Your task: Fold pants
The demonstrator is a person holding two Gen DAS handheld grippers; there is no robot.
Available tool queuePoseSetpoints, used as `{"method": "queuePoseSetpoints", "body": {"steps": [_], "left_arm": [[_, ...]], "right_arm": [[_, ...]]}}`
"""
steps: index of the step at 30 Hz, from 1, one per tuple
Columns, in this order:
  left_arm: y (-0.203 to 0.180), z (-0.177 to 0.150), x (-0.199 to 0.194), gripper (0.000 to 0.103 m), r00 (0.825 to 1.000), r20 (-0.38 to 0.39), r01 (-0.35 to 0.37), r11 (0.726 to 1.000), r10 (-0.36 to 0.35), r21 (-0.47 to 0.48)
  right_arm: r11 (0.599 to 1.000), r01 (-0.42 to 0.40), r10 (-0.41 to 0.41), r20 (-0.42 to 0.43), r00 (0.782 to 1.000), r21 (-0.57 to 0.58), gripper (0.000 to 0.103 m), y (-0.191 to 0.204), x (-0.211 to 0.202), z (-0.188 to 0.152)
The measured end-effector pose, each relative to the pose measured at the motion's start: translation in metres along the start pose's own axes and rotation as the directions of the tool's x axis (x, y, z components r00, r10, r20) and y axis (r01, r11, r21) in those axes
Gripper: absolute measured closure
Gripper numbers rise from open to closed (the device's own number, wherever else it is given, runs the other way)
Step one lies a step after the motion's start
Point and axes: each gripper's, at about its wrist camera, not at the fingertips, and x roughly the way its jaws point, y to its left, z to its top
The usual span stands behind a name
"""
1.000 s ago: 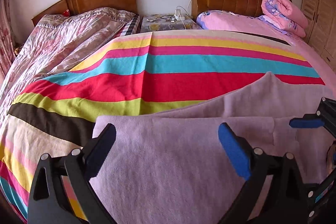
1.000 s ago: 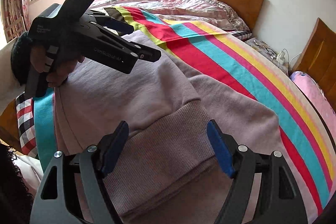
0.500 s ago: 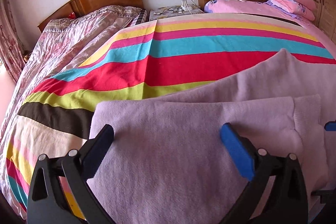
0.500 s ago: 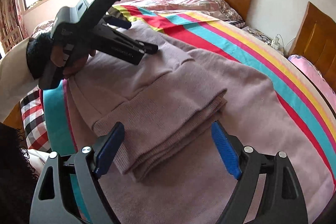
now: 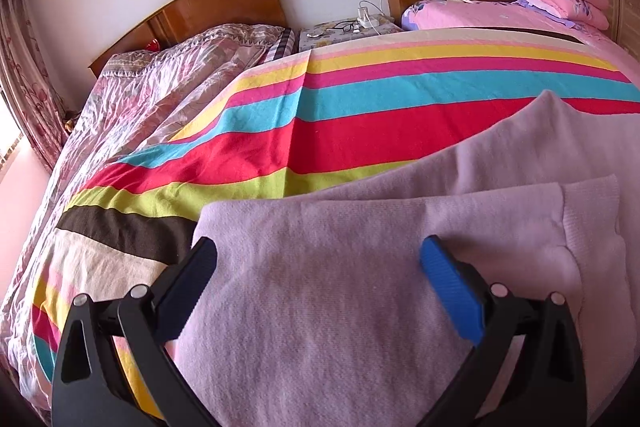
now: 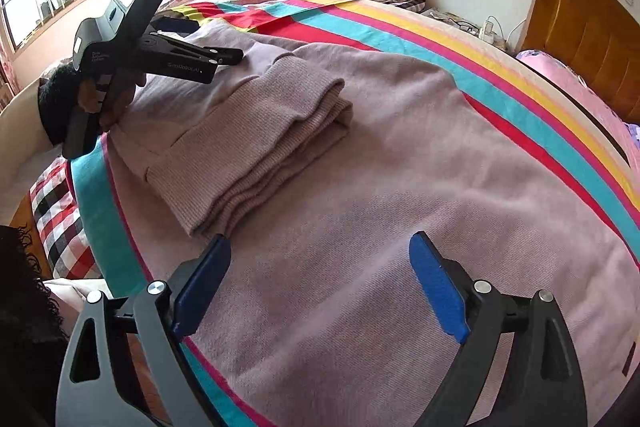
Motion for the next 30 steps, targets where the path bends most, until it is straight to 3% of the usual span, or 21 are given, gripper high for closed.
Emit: {"method": "queuePoseSetpoints", "body": {"steps": [1,4,6,8,10,12,14,16,18,21,24,26,28,29,30], "left_arm": [[-0.007,0.004,-0.014,0.002,0.999,0.034,-0.003,1.000,0.003,0.002],[-0.042,0.018,-0.057,0.001,0.979,0.165,0.112,0.993,-0.118,0.047],[-0.076,0.025,-0.068,0.001,0.967,0.180,0.159,0.979,-0.181,0.132],[-0.107,0.023,-0.066,0.001,0.960,0.166,0.190,0.958,-0.227,0.213],[-0.131,0.016,-0.052,0.001,0.965,0.109,0.203,0.942,-0.239,0.268],[-0.146,0.004,-0.033,0.001,0.971,0.042,0.213,0.931,-0.236,0.298],[-0.148,0.003,-0.033,0.001,0.974,0.052,0.196,0.931,-0.222,0.307],[-0.151,0.008,-0.034,0.001,0.974,0.013,0.209,0.923,-0.225,0.323],[-0.157,0.025,-0.048,0.002,0.960,0.029,0.254,0.911,-0.278,0.324],[-0.184,0.063,-0.066,0.001,0.919,0.072,0.337,0.868,-0.387,0.364],[-0.232,0.085,-0.045,0.001,0.922,0.064,0.315,0.837,-0.381,0.446],[-0.259,0.090,-0.022,0.002,0.915,0.007,0.356,0.816,-0.403,0.455],[-0.278,0.086,-0.006,0.001,0.907,-0.032,0.385,0.797,-0.420,0.466],[-0.286,0.081,-0.001,0.001,0.910,-0.030,0.377,0.796,-0.413,0.473],[-0.285,0.080,0.001,0.001,0.903,0.013,0.378,0.807,-0.430,0.454]], "right_arm": [[0.999,0.026,-0.026,0.023,0.999,0.027,0.016,-0.009,-0.009,-0.003],[0.988,0.101,-0.106,0.041,0.994,0.114,0.015,-0.038,-0.023,-0.015],[0.979,0.129,-0.136,0.038,0.990,0.158,0.015,-0.054,-0.026,-0.022],[0.969,0.167,-0.174,0.023,0.985,0.183,0.015,-0.065,-0.027,-0.027],[0.960,0.192,-0.193,-0.016,0.981,0.202,0.015,-0.075,-0.024,-0.037],[0.959,0.187,-0.176,-0.071,0.982,0.215,0.015,-0.085,-0.016,-0.051],[0.965,0.154,-0.150,-0.035,0.988,0.211,0.014,-0.087,-0.020,-0.061],[0.969,0.147,-0.140,-0.047,0.989,0.198,0.014,-0.087,-0.025,-0.064],[0.967,0.145,-0.143,-0.025,0.989,0.208,0.014,-0.089,-0.036,-0.063],[0.967,0.129,-0.139,0.031,0.990,0.219,0.014,-0.093,-0.049,-0.060],[0.969,0.116,-0.123,0.017,0.992,0.217,0.014,-0.095,-0.045,-0.063],[0.965,0.155,-0.149,-0.046,0.988,0.211,0.014,-0.095,-0.039,-0.076],[0.967,0.145,-0.142,-0.028,0.989,0.211,0.014,-0.094,-0.044,-0.090],[0.967,0.141,-0.140,-0.023,0.990,0.211,0.014,-0.093,-0.049,-0.096],[0.968,0.136,-0.136,-0.015,0.991,0.213,0.014,-0.092,-0.053,-0.101]]}}
